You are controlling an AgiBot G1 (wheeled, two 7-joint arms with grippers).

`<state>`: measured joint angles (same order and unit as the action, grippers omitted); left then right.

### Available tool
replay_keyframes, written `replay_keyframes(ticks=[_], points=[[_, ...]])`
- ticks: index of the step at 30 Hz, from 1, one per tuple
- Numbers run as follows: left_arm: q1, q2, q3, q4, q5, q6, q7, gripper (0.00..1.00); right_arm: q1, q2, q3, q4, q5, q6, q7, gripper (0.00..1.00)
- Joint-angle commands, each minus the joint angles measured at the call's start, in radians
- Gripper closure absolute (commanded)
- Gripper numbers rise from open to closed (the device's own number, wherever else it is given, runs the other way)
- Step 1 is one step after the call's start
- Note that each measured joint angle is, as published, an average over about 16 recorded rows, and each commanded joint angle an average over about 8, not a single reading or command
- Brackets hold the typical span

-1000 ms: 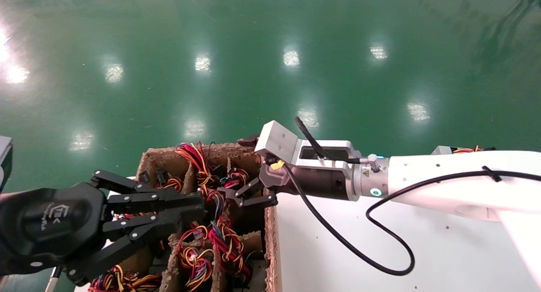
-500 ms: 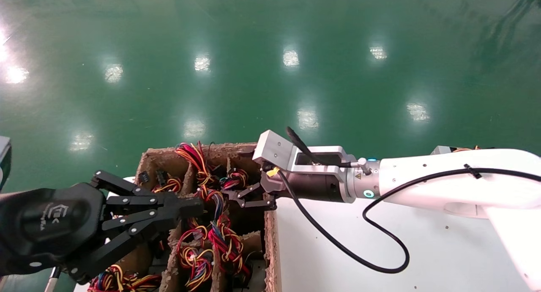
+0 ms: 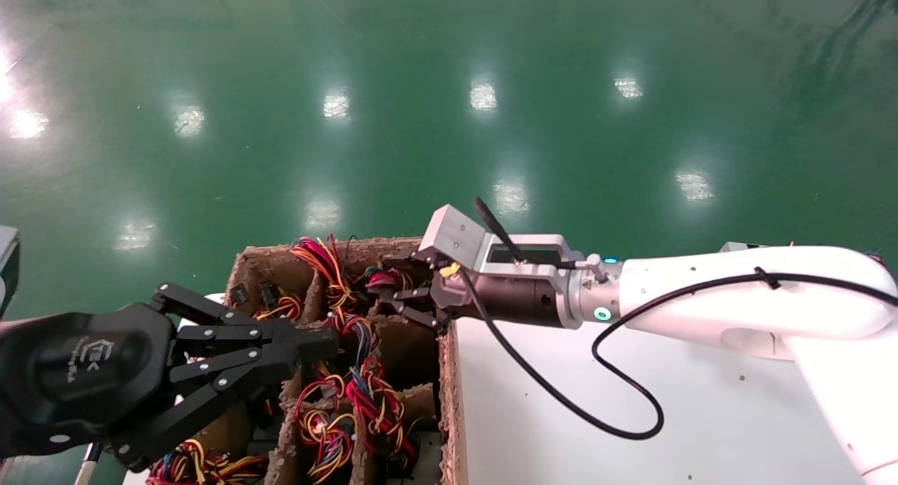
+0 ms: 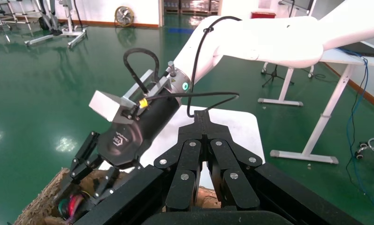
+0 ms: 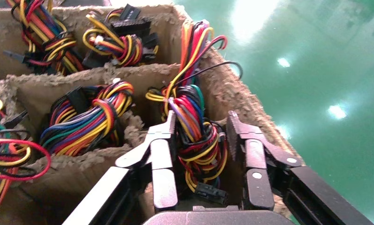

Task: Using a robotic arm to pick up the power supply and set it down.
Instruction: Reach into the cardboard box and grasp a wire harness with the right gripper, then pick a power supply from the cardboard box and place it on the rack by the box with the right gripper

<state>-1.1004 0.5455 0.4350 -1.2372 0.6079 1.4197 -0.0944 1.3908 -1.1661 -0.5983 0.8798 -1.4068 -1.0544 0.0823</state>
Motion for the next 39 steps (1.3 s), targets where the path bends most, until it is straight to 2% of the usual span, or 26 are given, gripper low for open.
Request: replay_keyframes(ticks=[1,15,28,33,39], points=[[0.0,0.0,0.0,0.0,0.0,0.0,0.0,1.0,0.004,-0.002,0.003,-0.011,0.005,-0.002,0.0,1.0],[0.0,0.0,0.0,0.0,0.0,0.0,0.0,1.0,0.014,0.031,0.021,-0.003,0.04,-0.034,0.038,1.0],[0.0,0.0,0.0,0.0,0.0,0.0,0.0,1.0,0.036,0.125,0.112,0.113,0.173,-0.054,0.177,1.0],[0.0,0.0,0.0,0.0,0.0,0.0,0.0,1.0,0.041,0.165,0.175,0.184,0.234,-0.002,0.238,1.0],[0.0,0.0,0.0,0.0,0.0,0.0,0.0,1.0,0.019,0.212,0.267,0.302,0.274,0.157,0.292,1.0]])
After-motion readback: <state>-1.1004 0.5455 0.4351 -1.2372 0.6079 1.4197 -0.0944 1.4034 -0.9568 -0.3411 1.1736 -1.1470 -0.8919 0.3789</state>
